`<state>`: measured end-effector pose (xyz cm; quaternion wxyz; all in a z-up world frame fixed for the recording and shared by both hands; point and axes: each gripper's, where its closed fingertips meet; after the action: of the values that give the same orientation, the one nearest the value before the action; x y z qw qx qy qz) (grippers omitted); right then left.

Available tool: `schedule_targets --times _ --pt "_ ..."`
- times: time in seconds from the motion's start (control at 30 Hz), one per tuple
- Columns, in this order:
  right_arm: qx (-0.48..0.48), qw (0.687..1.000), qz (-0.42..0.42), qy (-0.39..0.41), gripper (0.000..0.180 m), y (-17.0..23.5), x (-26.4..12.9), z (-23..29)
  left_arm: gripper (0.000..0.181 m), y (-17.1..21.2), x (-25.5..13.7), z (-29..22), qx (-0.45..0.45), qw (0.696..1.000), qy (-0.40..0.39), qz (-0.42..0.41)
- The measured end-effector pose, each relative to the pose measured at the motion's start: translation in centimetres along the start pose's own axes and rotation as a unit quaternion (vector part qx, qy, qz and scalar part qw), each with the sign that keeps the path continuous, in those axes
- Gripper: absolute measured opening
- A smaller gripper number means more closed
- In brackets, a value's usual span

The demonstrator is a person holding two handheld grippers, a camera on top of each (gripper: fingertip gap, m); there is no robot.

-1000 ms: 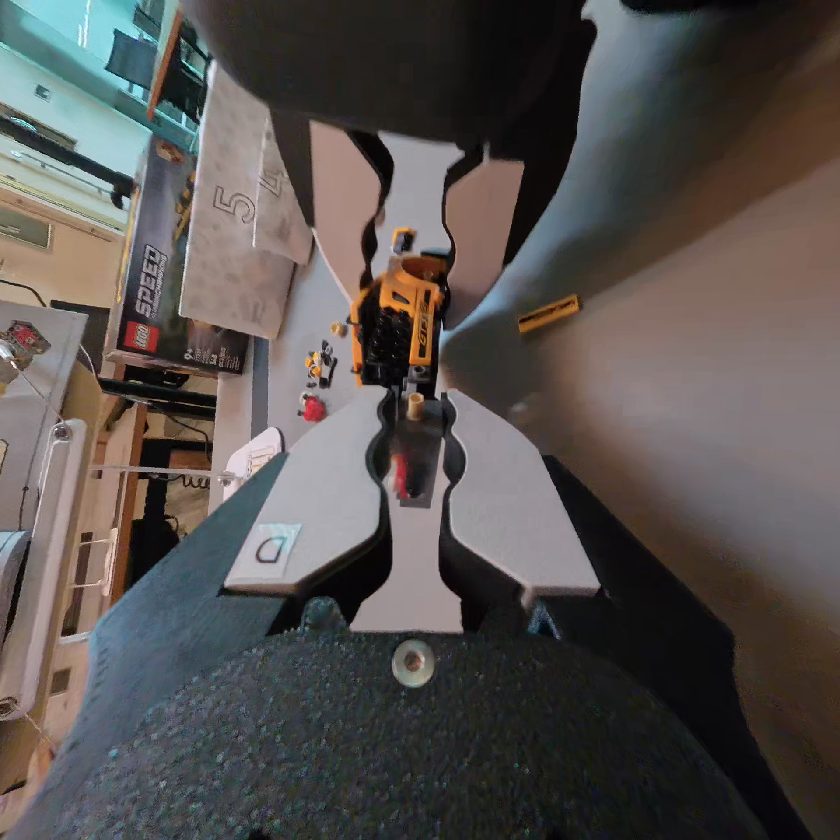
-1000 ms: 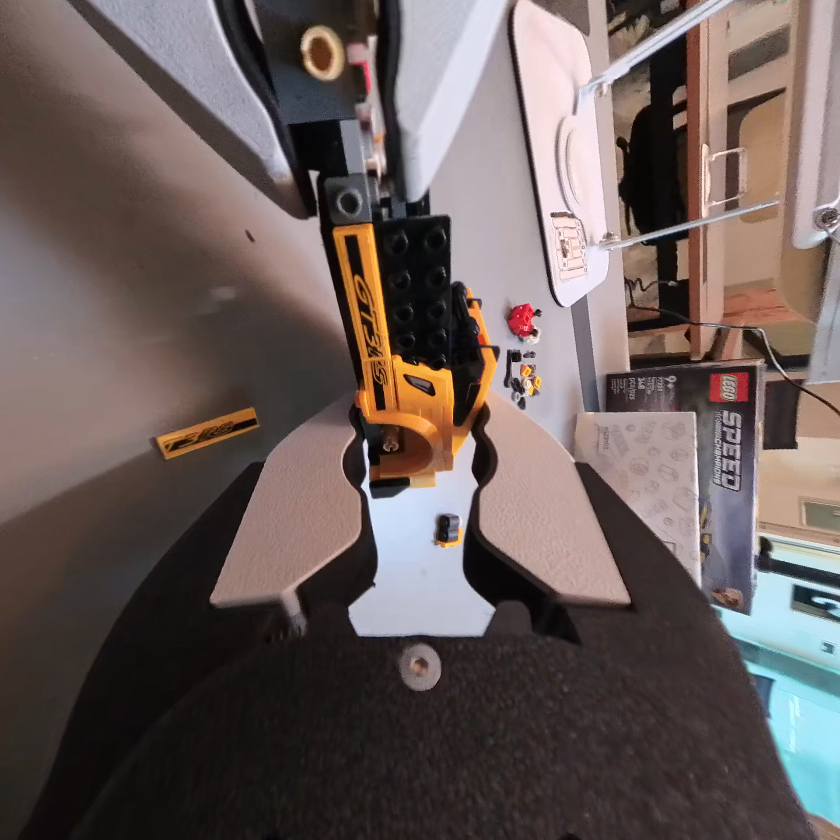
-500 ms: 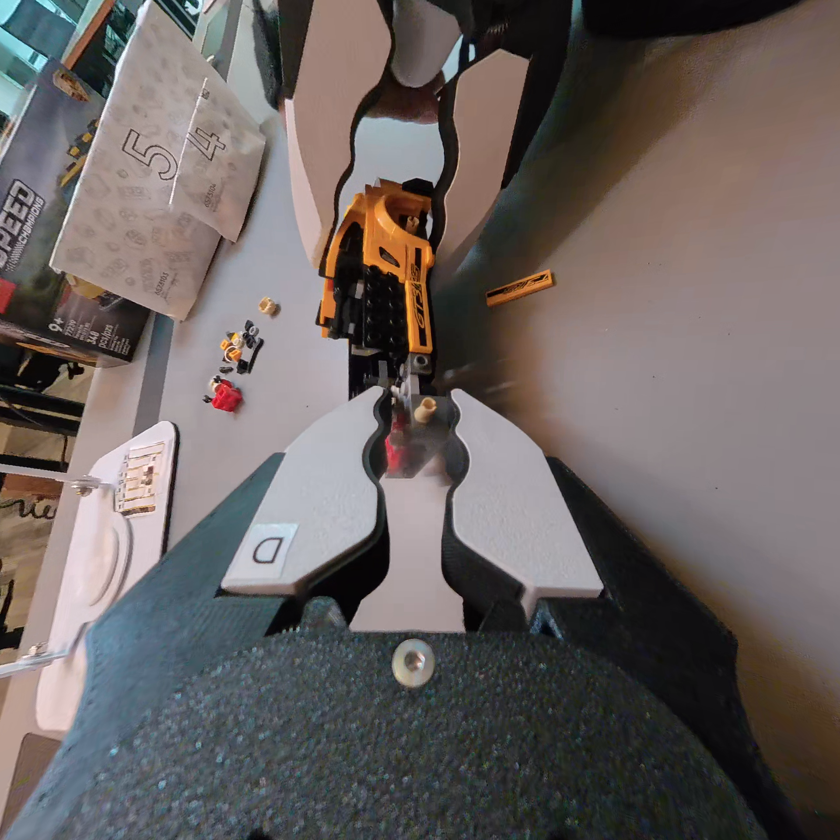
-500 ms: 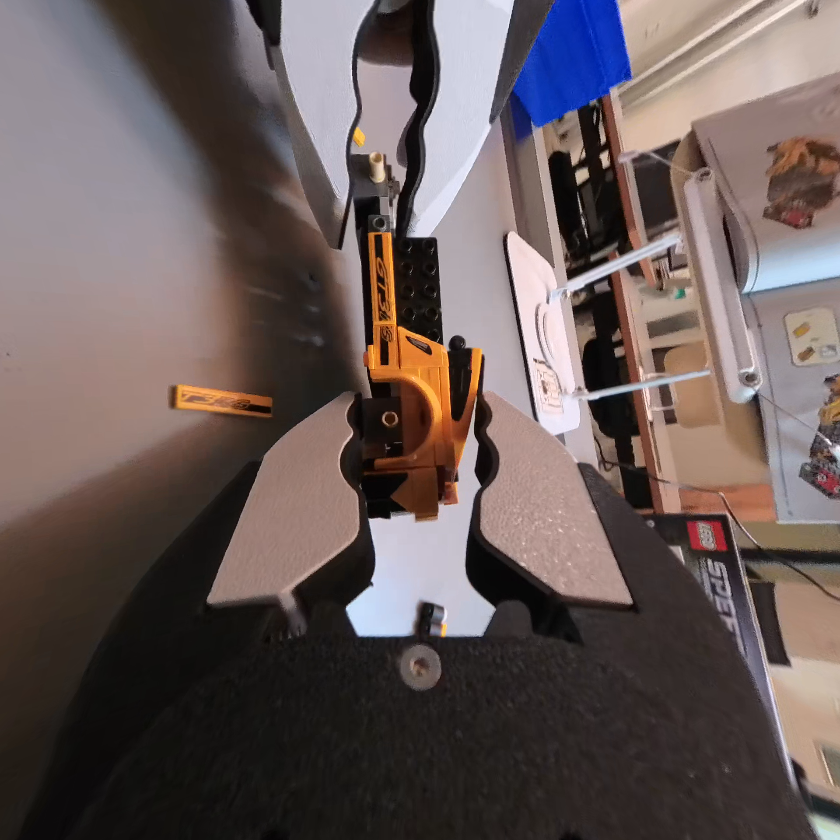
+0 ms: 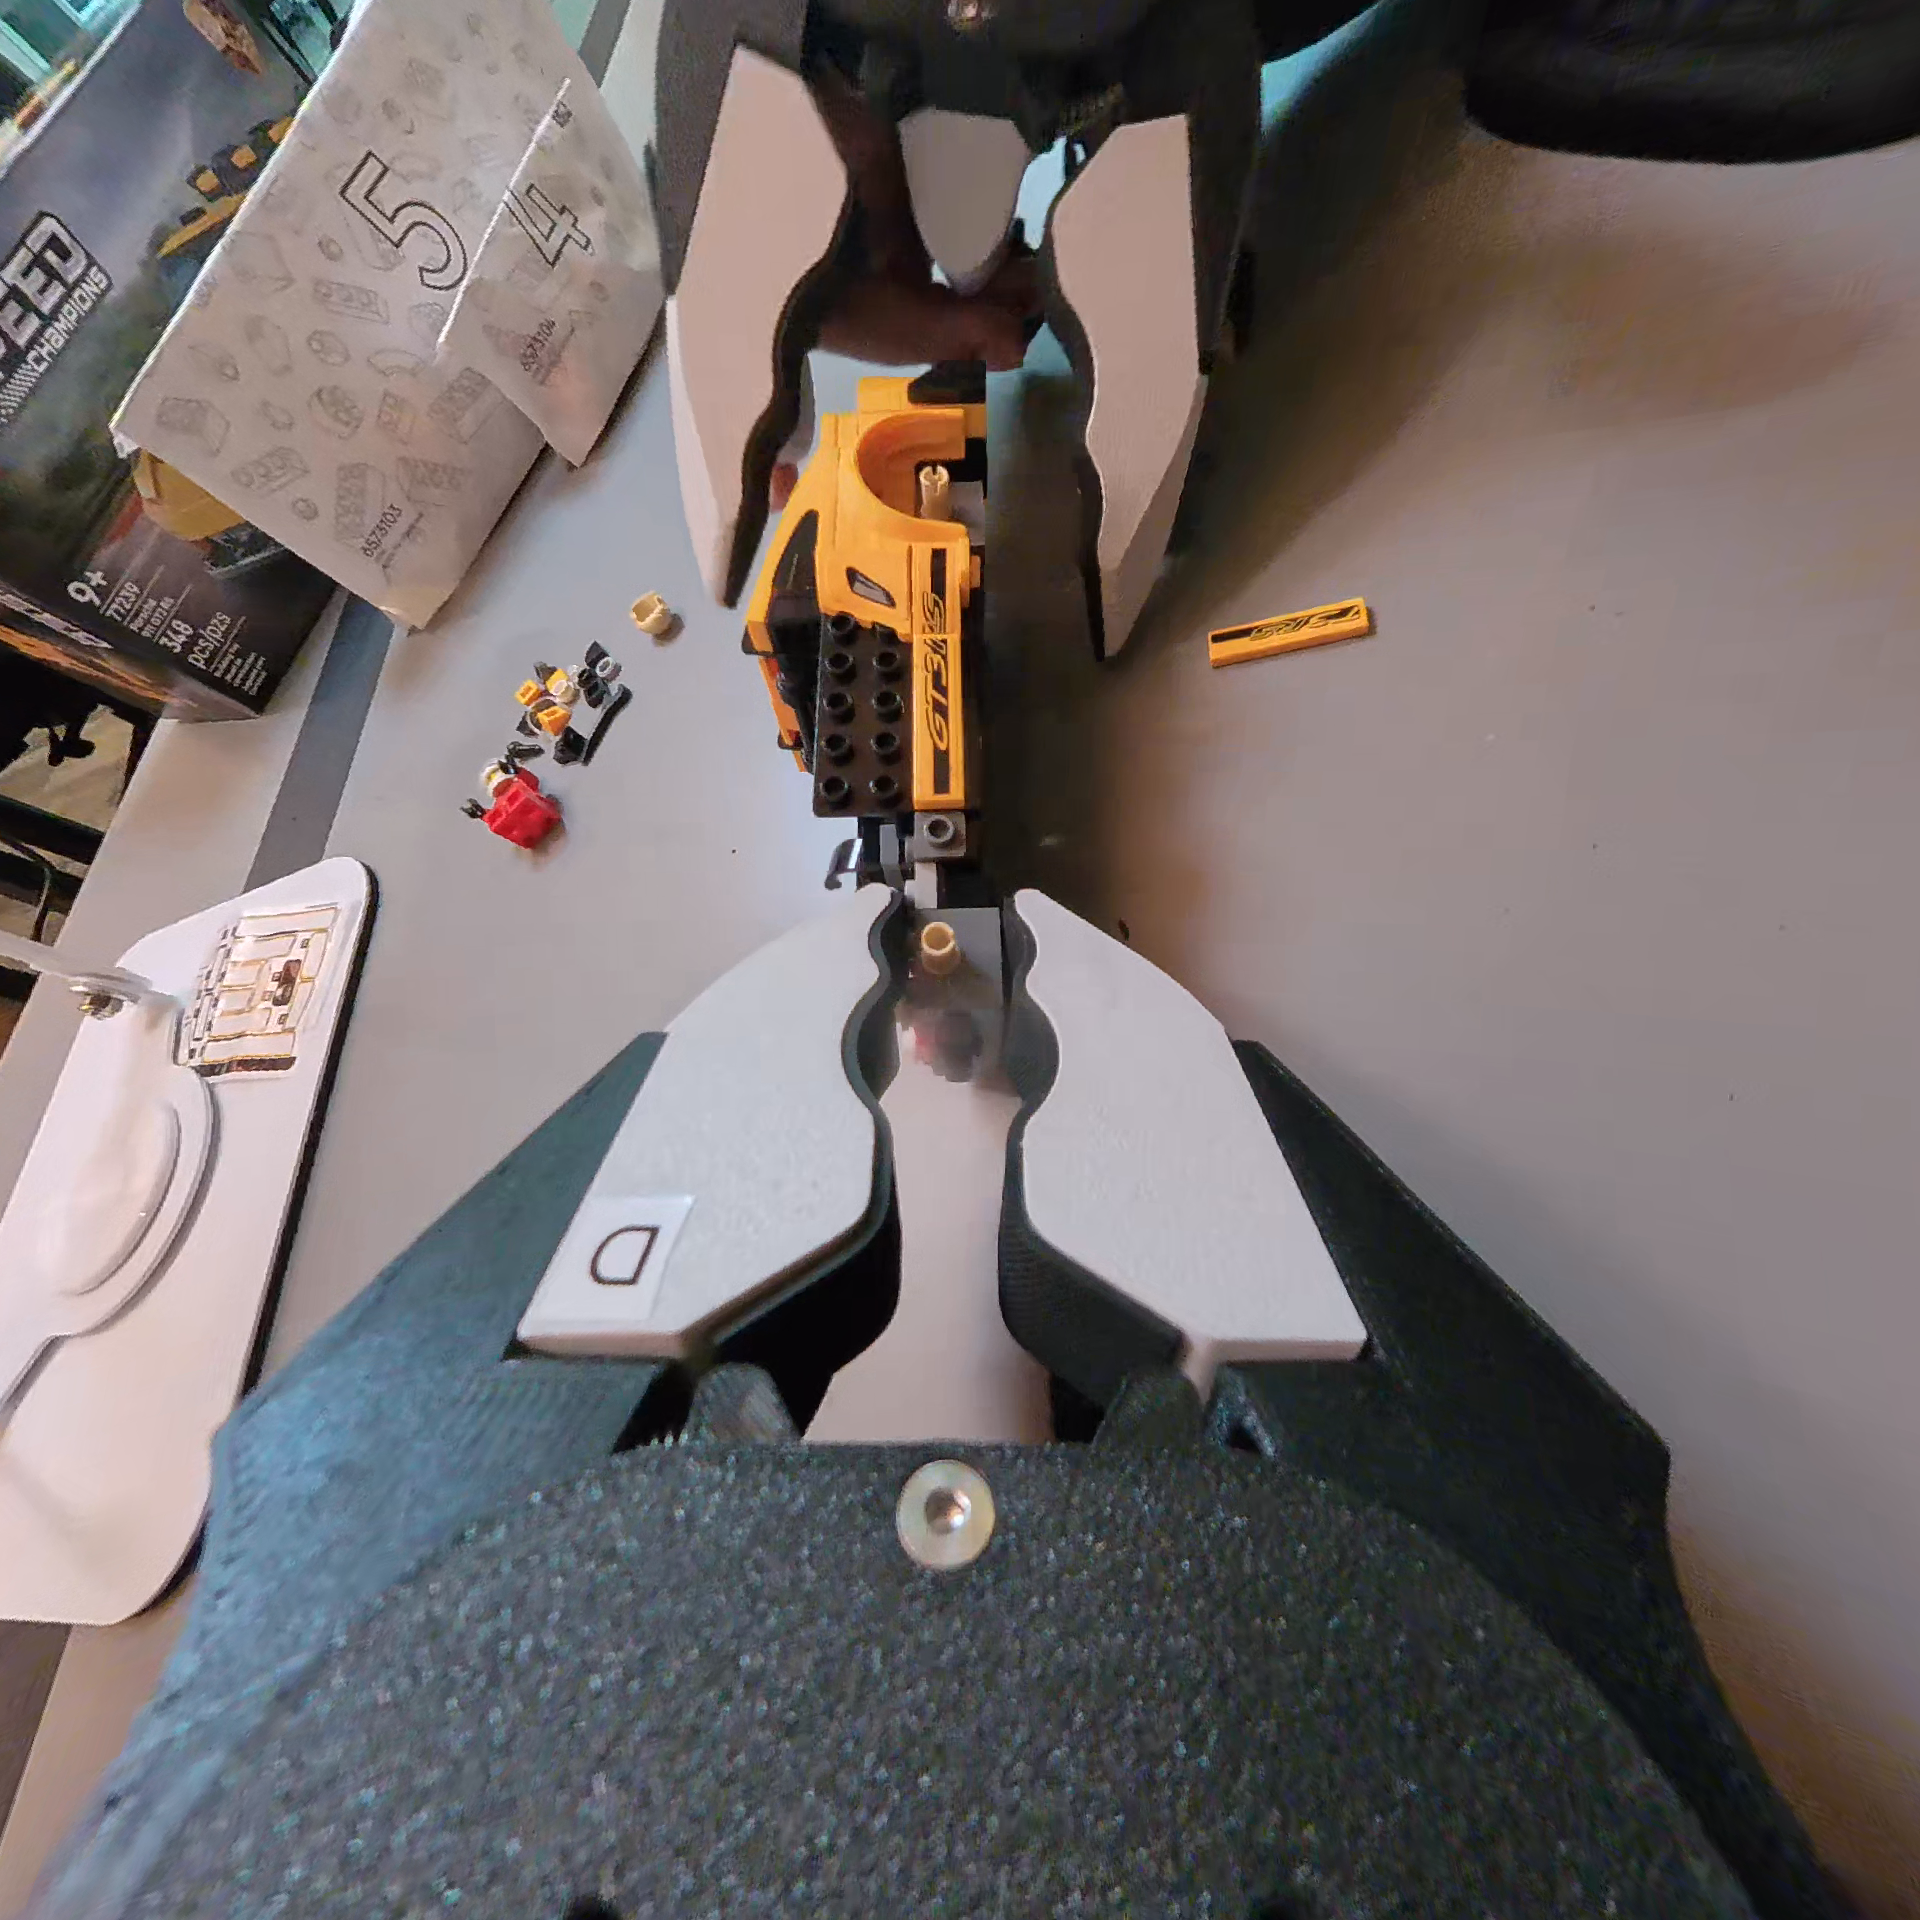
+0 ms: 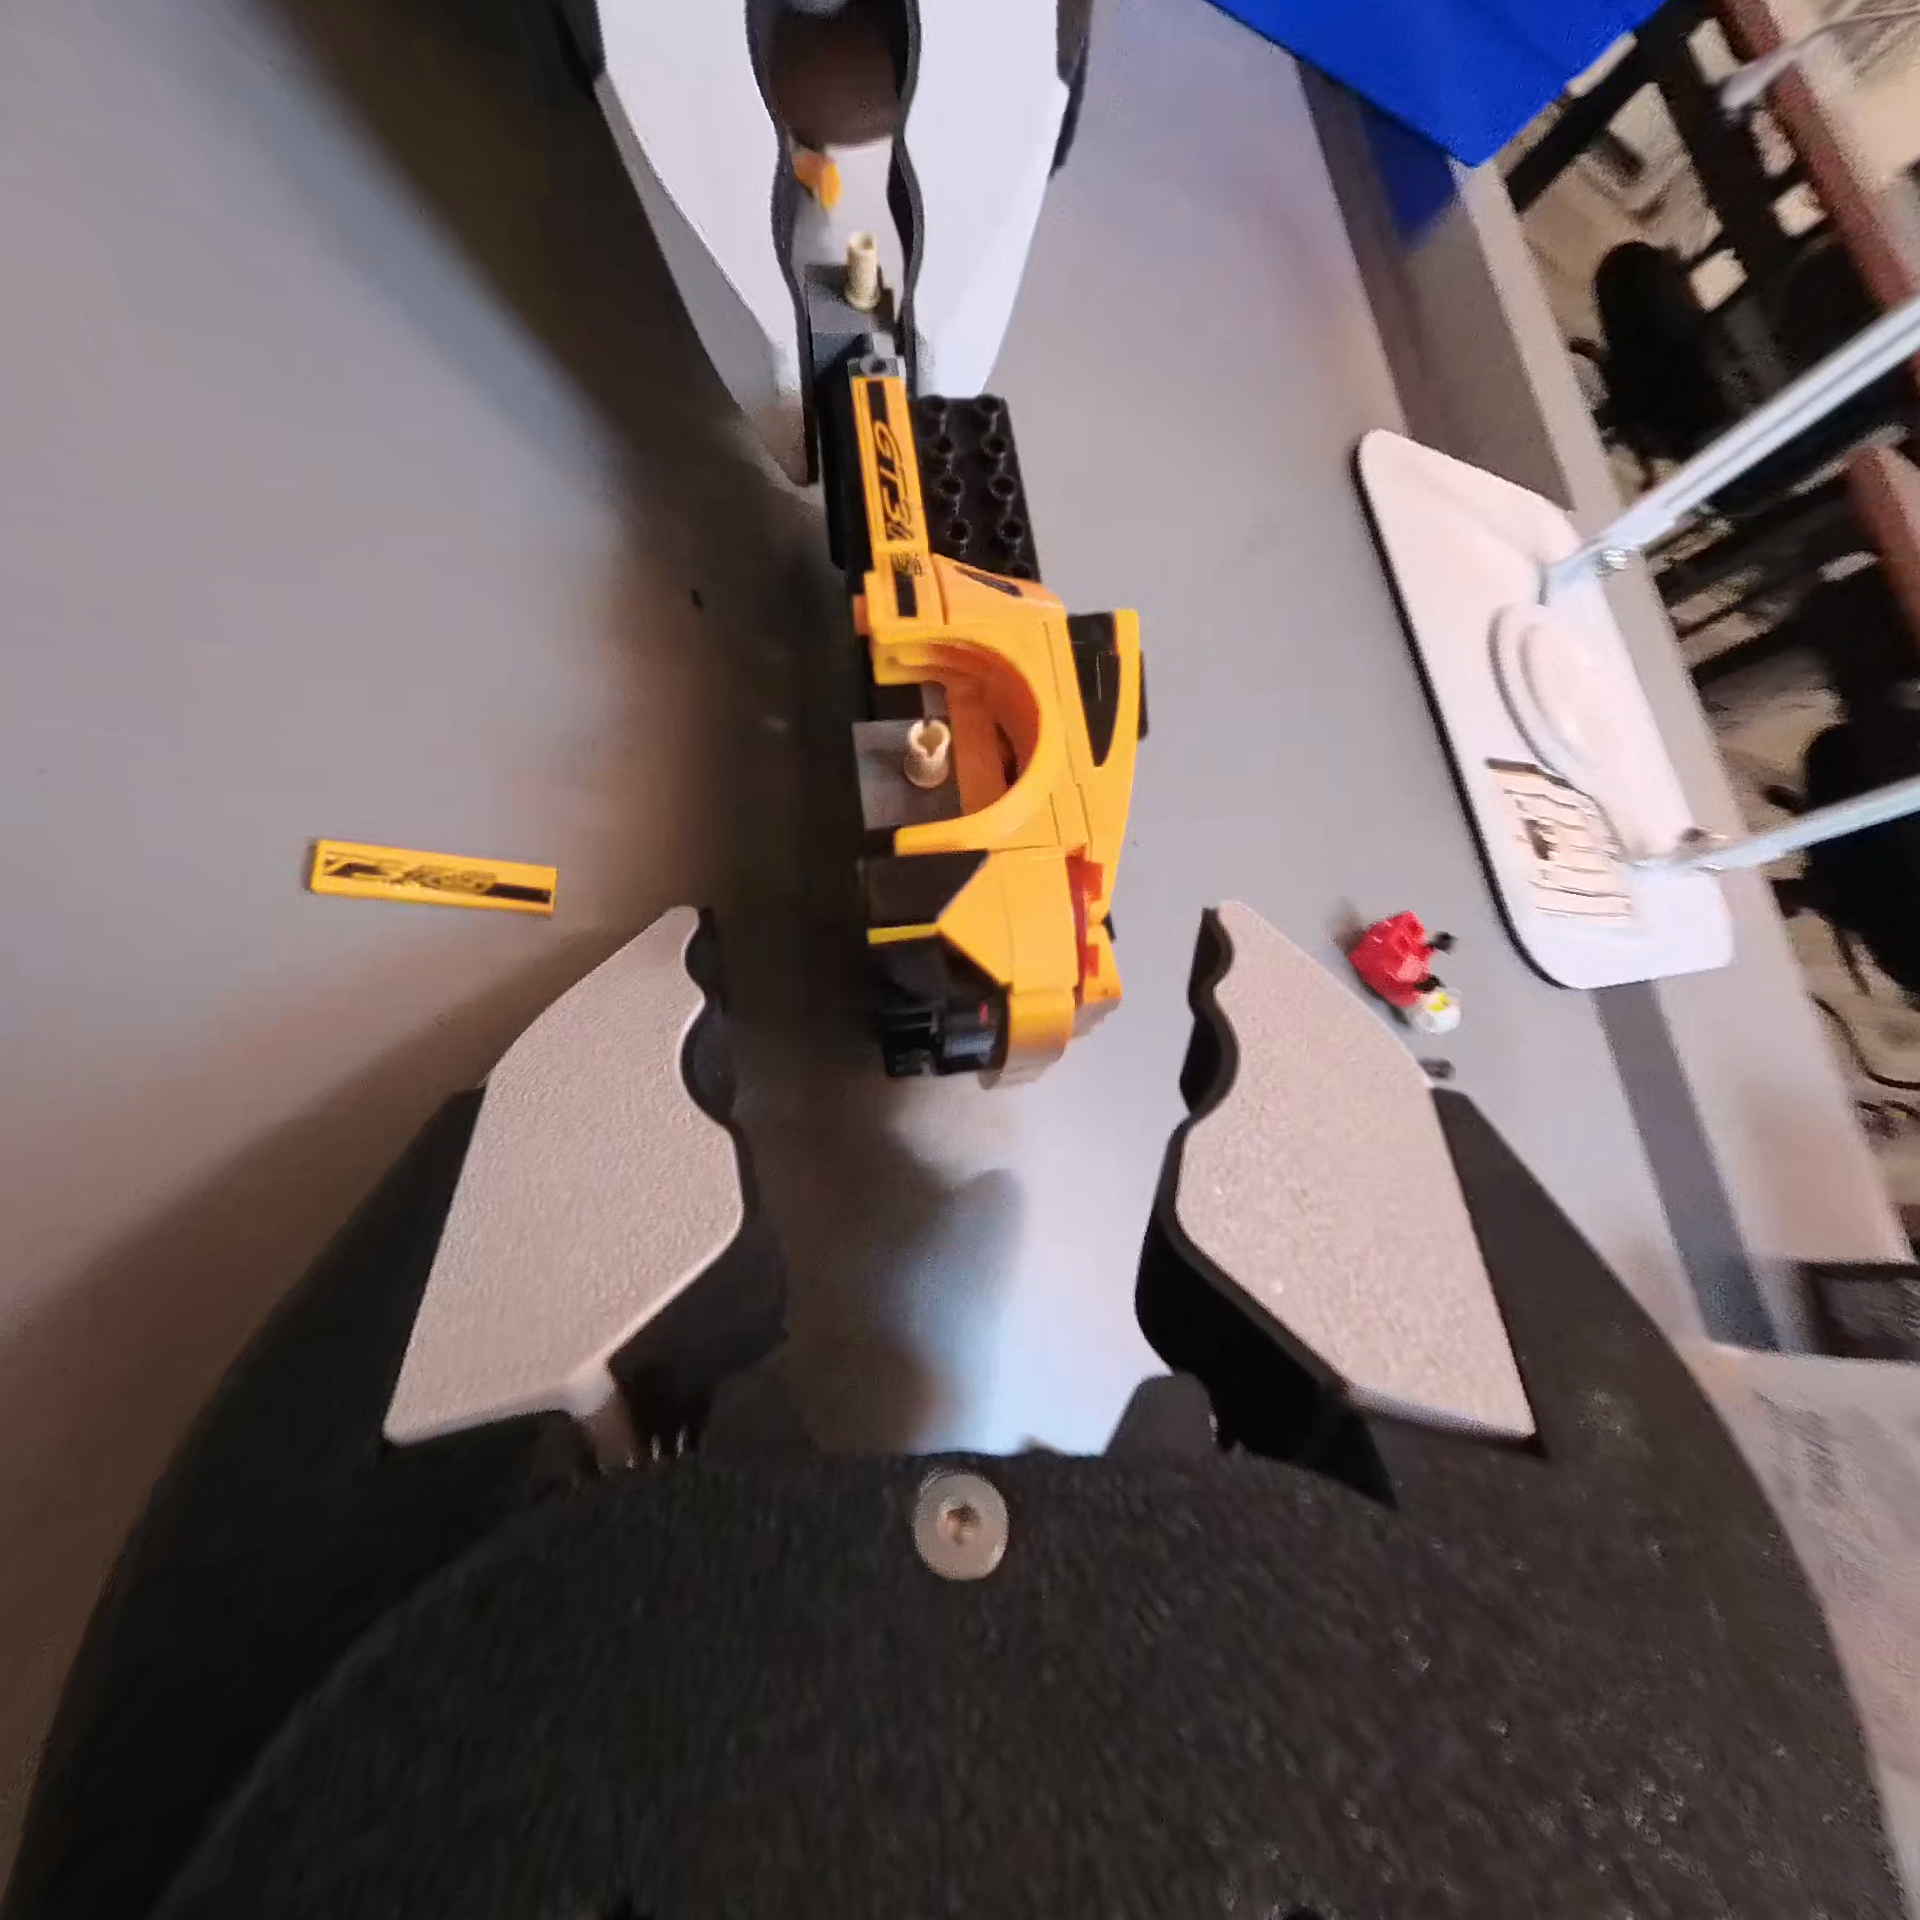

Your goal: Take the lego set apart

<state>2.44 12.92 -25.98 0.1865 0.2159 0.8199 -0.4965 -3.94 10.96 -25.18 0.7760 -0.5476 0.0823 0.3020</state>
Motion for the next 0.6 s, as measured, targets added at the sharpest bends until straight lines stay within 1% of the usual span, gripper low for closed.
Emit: schedule_targets --times 0.07,0.1,0.13,0.2,0.27,0.33,0.43,0.5,0.6 --pt "0.008 1.000 -0.011 -0.013 0.075 -0.3 0.6 0.0 0.016 0.0 0.0 -0.1 0.007 1.000 -0.001 0.003" --pt "0.001 1.000 -0.014 -0.010 0.057 -0.4 0.8 -0.1 0.016 0.1 0.0 0.0 0.007 1.000 -0.003 0.005" --pt "-0.017 1.000 -0.017 0.001 0.045 -0.6 0.8 -0.1 0.016 0.3 0.0 0.1 0.006 1.000 -0.006 0.010" --pt "-0.047 0.999 -0.002 0.027 0.044 -0.6 0.8 -0.1 0.018 0.5 -0.1 0.1 -0.001 1.000 -0.005 0.013" --pt "-0.089 0.993 0.024 0.068 0.044 -0.5 0.5 -0.1 0.027 0.4 -0.3 0.1 -0.002 1.000 -0.007 0.019" --pt "-0.122 0.986 0.052 0.104 0.044 -0.3 -0.2 -0.1 0.028 -0.5 -0.7 0.2 0.002 1.000 -0.012 0.008" --pt "-0.110 0.980 0.099 0.135 0.044 0.2 -1.3 -0.1 0.026 -2.5 -0.8 0.3 0.019 0.999 -0.032 -0.012" --pt "-0.105 0.975 0.125 0.153 0.044 0.3 -1.9 0.0 0.024 -3.5 -0.1 0.1 0.038 0.998 -0.046 -0.010" --pt "-0.078 0.973 0.146 0.163 0.044 -0.1 -2.2 0.4 0.023 -3.7 1.4 -0.5 0.086 0.994 -0.068 0.024"
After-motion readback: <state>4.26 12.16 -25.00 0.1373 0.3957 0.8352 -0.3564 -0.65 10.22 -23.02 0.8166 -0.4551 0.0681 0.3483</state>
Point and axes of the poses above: each gripper's, where its closed fingertips meet, x out along the fingers, y out of its underside, z = x × y across the jaws, and after that the axes turned 4 degrees about -z, right-handed
